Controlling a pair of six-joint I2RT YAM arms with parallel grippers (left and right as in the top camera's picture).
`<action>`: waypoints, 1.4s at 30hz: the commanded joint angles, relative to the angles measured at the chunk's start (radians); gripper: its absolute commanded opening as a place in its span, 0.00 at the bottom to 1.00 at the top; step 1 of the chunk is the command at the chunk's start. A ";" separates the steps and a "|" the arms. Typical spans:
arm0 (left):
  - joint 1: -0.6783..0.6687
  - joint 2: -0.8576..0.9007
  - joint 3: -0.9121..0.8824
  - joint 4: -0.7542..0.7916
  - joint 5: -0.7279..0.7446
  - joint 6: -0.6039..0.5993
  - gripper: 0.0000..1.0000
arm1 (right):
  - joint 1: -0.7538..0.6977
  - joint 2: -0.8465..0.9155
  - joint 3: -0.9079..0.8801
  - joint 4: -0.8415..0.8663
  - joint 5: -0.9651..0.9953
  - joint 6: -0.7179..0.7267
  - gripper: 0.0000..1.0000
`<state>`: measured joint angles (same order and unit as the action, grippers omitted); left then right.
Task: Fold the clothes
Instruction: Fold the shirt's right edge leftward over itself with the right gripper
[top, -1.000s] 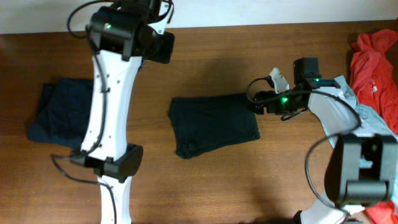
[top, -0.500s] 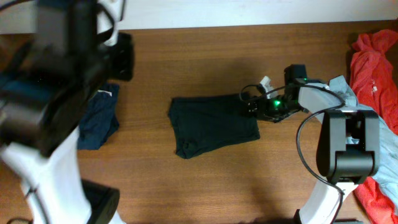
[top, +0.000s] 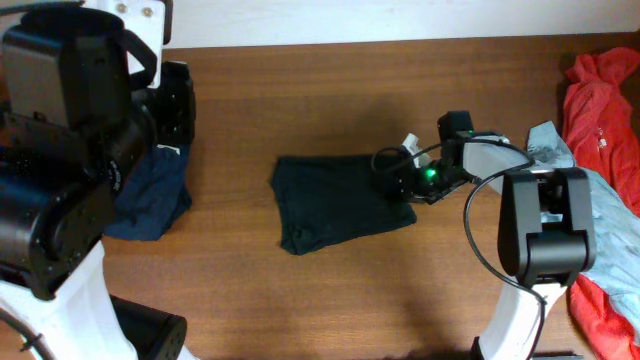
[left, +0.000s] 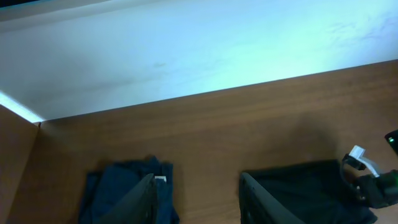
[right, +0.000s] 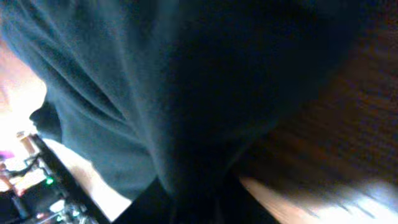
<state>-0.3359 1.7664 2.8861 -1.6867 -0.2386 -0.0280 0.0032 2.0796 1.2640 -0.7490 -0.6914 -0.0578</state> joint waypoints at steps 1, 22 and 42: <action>0.005 0.005 -0.020 -0.001 -0.016 -0.014 0.43 | -0.035 -0.017 0.040 -0.040 0.092 0.021 0.07; 0.005 0.006 -0.071 0.003 -0.016 -0.014 0.43 | 0.150 -0.104 0.407 -0.560 0.611 0.112 0.04; 0.005 0.006 -0.071 0.003 -0.016 -0.014 0.44 | 0.492 -0.050 0.337 -0.401 0.625 0.153 0.07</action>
<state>-0.3359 1.7672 2.8178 -1.6867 -0.2440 -0.0280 0.4702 2.0056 1.6127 -1.1637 -0.0750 0.0792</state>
